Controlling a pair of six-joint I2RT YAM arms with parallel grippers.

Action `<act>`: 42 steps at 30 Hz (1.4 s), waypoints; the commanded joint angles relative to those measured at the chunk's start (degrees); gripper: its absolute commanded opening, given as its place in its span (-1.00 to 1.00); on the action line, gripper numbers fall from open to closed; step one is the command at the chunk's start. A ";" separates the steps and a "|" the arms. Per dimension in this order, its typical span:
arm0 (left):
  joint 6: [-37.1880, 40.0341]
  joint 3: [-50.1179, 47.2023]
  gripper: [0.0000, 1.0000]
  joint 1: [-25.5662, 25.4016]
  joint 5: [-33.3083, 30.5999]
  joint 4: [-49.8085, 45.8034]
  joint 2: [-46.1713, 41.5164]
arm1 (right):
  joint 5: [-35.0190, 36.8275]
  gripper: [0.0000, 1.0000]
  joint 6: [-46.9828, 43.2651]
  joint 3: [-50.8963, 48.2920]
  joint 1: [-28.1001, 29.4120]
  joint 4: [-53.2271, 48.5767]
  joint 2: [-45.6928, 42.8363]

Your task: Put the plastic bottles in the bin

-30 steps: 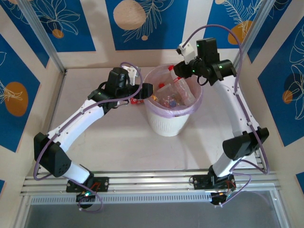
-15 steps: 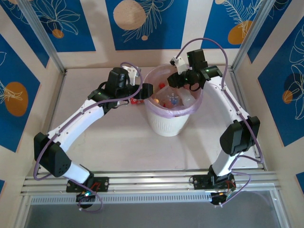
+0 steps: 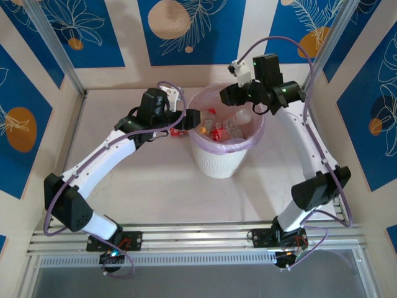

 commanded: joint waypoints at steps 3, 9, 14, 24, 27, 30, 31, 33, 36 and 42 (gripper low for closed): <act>2.13 3.02 0.85 -0.14 -0.51 -1.55 -3.38 | 2.90 0.05 3.34 -2.53 0.29 -4.49 -6.02; 4.85 7.40 1.00 0.66 -0.36 -5.25 -4.52 | 0.22 0.23 7.73 -4.75 -0.37 -3.93 -11.90; 7.47 8.61 1.00 6.04 -0.74 -9.53 -6.99 | 0.47 0.32 10.65 -4.60 -1.46 -5.86 -14.61; 11.99 7.93 0.89 20.64 3.99 -11.45 4.14 | -1.04 0.54 13.71 -10.30 -4.55 -6.14 -19.65; 13.49 13.20 0.86 20.64 7.75 -13.74 14.81 | -1.29 0.54 14.09 -11.91 -5.13 -6.45 -20.83; 13.42 17.75 0.81 20.42 10.27 -13.52 23.95 | -2.25 0.54 14.76 -13.61 -5.19 -6.51 -21.51; 13.41 19.09 0.79 20.33 9.94 -13.49 26.71 | -2.27 0.54 15.01 -14.19 -5.15 -6.56 -21.83; 13.31 20.99 0.76 20.31 9.34 -13.42 30.96 | -2.15 0.54 15.23 -15.16 -5.28 -6.59 -22.49; 12.38 21.61 0.74 20.26 10.07 -12.72 35.19 | -1.84 0.54 15.22 -16.01 -5.46 -6.93 -23.17; 12.15 17.19 0.73 19.93 9.74 -10.76 35.88 | -1.42 0.53 14.87 -15.88 -5.67 -7.50 -22.97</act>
